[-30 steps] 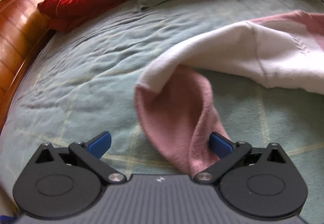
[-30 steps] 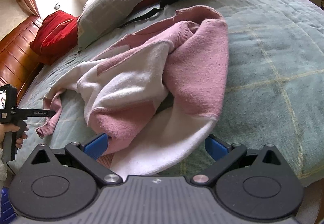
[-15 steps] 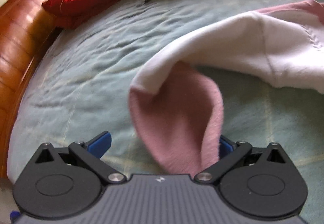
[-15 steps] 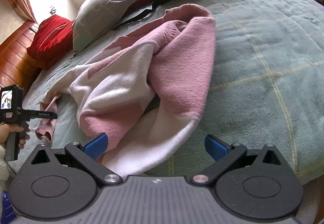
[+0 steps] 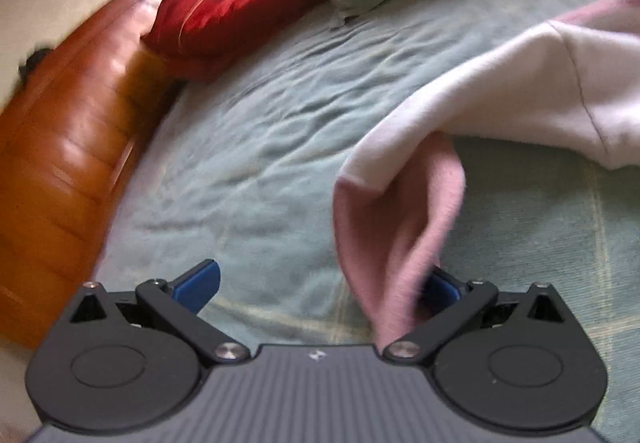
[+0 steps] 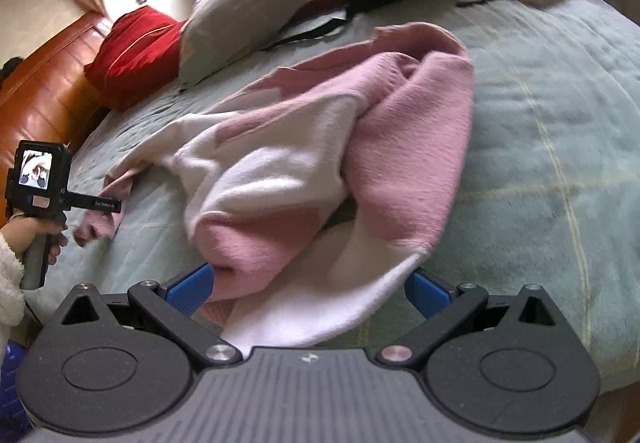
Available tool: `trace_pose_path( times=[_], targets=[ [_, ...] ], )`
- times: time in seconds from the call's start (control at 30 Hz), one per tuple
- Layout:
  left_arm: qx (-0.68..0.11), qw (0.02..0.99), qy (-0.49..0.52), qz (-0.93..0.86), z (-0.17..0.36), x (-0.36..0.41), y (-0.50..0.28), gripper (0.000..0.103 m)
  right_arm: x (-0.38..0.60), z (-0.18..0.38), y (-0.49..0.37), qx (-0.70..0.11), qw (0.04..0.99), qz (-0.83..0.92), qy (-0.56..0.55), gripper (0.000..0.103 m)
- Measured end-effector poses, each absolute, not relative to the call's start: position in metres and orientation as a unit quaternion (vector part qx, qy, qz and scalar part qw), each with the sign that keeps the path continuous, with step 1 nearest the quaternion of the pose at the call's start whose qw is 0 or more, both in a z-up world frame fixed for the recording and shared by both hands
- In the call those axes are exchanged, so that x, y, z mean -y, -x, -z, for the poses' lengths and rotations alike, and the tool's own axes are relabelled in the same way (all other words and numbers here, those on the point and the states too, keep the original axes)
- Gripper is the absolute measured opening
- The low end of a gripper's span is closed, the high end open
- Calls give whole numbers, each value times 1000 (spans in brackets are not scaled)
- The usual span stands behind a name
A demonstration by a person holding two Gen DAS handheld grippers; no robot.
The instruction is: Fold clothes
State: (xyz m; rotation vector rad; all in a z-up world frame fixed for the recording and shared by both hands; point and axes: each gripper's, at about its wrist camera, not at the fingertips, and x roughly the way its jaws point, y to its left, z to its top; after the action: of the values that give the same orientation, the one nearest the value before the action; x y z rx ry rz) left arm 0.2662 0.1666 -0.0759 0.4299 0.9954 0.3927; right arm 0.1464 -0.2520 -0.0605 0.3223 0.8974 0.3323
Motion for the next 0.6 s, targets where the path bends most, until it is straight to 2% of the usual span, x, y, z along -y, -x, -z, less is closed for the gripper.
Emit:
trace_pose_path(
  times=[0.1,0.2,0.6],
  targets=[
    [-493,840,-175,-146,84,-166,-267,102,248,60,-147,-429,874,-163,-159,103],
    [-476,837,-204,-175,92,-164,-271,103,248,60,-145,-431,875,-159,-157,103],
    [-435,834,-189,-281,74,-234,-255,103,249,64,-148,-437,873,-149,-157,103]
  ],
)
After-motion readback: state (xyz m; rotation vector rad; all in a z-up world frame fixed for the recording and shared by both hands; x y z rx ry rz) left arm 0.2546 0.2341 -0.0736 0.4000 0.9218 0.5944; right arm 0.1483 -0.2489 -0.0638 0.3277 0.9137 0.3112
